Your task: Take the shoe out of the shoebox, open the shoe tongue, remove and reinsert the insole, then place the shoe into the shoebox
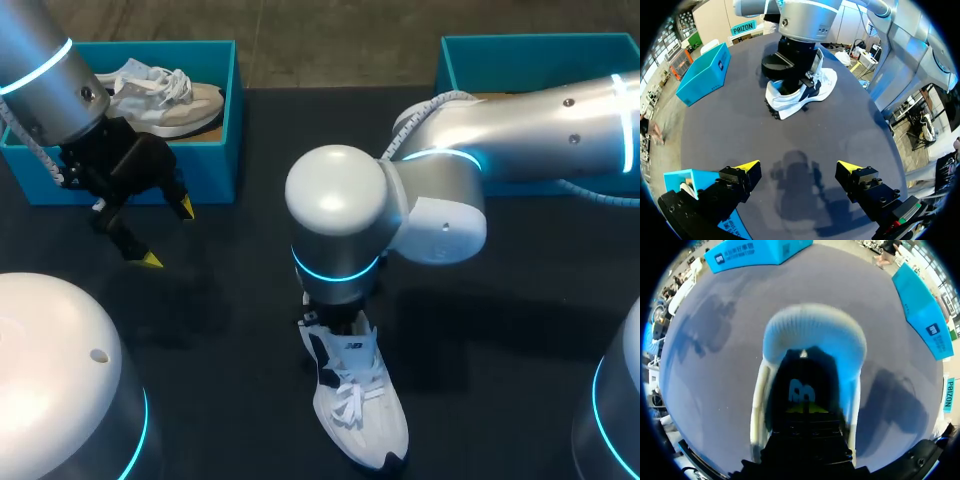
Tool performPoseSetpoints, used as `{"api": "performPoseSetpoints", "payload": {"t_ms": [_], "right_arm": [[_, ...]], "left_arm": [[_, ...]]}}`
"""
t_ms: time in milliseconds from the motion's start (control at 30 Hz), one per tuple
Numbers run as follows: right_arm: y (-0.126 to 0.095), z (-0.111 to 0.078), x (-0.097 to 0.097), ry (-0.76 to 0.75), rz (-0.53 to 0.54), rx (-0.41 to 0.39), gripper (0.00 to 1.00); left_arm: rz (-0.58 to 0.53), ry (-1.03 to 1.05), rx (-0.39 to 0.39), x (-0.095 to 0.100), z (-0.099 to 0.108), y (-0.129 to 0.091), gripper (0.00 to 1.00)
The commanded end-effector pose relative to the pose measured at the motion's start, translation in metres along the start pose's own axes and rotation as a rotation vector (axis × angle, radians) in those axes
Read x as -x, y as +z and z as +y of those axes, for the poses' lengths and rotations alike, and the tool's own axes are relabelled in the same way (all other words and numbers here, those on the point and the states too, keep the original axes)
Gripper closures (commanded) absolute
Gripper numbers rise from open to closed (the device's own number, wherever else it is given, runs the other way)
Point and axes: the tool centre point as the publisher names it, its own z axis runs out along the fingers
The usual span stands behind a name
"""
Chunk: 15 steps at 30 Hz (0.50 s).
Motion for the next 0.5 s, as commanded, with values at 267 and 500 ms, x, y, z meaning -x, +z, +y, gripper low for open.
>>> {"api": "performPoseSetpoints", "payload": {"t_ms": [267, 500], "right_arm": [[-0.044, -0.004, 0.007, 0.016, -0.047, -0.002, 1.00], [-0.047, -0.008, 0.010, 0.006, -0.038, -0.029, 1.00]], "left_arm": [[0.000, 0.000, 0.002, -0.001, 0.000, -0.001, 0.00], [0.000, 0.000, 0.002, -0.001, 0.000, -0.001, 0.00]]}}
